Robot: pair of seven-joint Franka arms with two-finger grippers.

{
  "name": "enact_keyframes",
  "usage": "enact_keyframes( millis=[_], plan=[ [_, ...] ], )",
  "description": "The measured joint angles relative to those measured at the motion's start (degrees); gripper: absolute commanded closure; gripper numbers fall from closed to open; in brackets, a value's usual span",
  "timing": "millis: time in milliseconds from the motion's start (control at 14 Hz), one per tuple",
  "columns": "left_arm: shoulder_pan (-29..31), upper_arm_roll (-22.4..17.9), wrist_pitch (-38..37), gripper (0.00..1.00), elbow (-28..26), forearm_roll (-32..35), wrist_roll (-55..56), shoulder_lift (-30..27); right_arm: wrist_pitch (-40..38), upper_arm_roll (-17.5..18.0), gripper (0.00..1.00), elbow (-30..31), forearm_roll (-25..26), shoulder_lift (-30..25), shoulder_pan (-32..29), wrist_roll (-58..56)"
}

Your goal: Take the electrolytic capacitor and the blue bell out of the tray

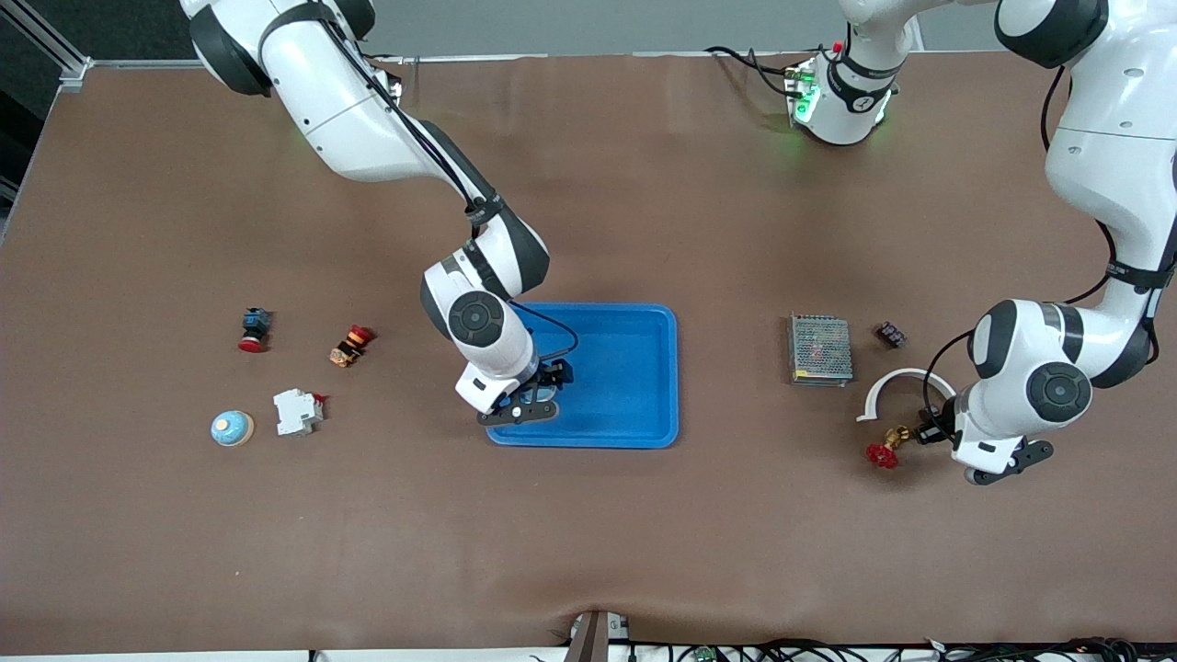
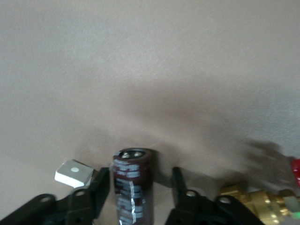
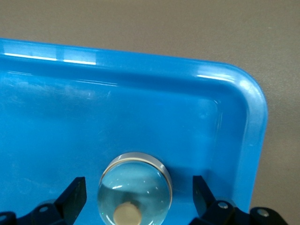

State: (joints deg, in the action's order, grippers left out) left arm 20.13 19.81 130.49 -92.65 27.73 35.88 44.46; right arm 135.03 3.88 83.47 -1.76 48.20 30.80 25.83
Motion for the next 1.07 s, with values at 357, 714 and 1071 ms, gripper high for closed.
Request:
enact_keyframes(
  millis=[357, 714, 1071],
  plan=[
    [-1.1, 0.2, 0.4, 0.0, 5.7, 1.0, -0.8, -0.1, 0.1, 0.0, 0.0, 0.0, 1.4, 0.3, 0.4, 0.0],
    [-1.7, 0.0, 2.9, 0.0, 8.9, 2.7, -4.9, -0.1, 0.2, -0.1, 0.14, 0.0, 1.6, 0.5, 0.9, 0.0],
    [-1.4, -0.3, 4.2, 0.0, 11.2, 2.7, -9.7, -0.1, 0.3, -0.2, 0.58, 0.0, 1.7, 0.5, 0.9, 0.0]
  ],
)
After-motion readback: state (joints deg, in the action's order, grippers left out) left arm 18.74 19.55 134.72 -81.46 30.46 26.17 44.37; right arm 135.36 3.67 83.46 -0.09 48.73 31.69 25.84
